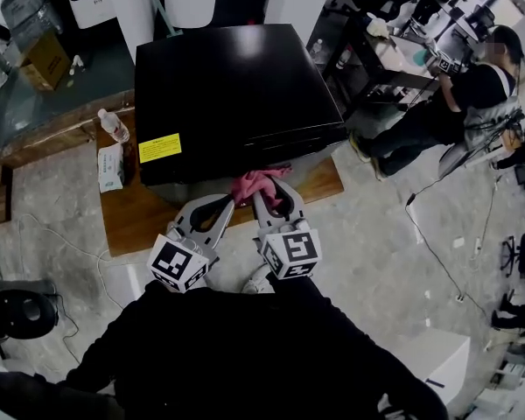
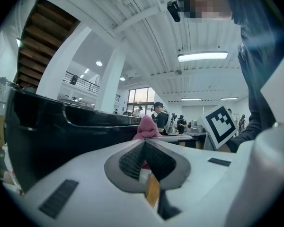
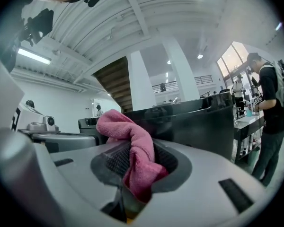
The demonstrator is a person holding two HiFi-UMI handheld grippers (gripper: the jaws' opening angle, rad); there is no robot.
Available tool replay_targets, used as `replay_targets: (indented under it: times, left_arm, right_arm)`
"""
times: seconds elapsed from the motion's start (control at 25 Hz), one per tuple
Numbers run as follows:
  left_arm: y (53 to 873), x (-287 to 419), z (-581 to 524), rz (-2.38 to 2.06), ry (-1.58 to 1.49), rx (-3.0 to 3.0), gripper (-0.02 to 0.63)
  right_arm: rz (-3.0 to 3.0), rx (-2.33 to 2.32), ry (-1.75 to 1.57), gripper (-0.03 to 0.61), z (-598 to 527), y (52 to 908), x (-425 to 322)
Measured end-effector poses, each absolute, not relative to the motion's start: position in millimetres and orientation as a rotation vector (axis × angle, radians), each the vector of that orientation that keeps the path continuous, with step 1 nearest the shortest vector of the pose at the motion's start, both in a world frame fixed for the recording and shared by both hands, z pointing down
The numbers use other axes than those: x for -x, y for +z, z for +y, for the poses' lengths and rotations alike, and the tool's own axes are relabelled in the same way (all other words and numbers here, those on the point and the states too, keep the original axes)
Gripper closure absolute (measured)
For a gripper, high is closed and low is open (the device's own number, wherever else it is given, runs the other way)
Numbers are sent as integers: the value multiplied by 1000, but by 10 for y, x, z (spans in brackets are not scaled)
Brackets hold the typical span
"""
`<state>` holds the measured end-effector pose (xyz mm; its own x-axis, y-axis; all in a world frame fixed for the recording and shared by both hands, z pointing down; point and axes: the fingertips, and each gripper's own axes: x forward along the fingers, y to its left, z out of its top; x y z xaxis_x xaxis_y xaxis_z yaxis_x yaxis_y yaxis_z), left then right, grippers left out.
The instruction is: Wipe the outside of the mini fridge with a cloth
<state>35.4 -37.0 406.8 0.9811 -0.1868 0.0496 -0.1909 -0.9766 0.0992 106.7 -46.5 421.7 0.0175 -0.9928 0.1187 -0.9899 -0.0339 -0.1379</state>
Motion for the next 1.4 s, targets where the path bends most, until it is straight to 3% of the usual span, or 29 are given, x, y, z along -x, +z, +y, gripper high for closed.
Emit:
replay_targets:
  times: [0.48,0.92,1.16,1.4]
  left_arm:
    - [4097,-1630,-20,-288,91,-3048,607]
    - [4164,-1683,143,-362,155,-3022,607]
    - [4228,-1366,92,-380,144,-3016,607]
    - [4590,-777,-94,-450,106,-2979,607]
  right_arm:
    - [2130,2252,-276,474,-148,4287,-2596]
    - [1951,2331,-374,480,13,4418,-3340]
    - [1900,2362,-347,483,252,4393,-3178]
    - [2099,2298,-394,483,283,4863,-2107]
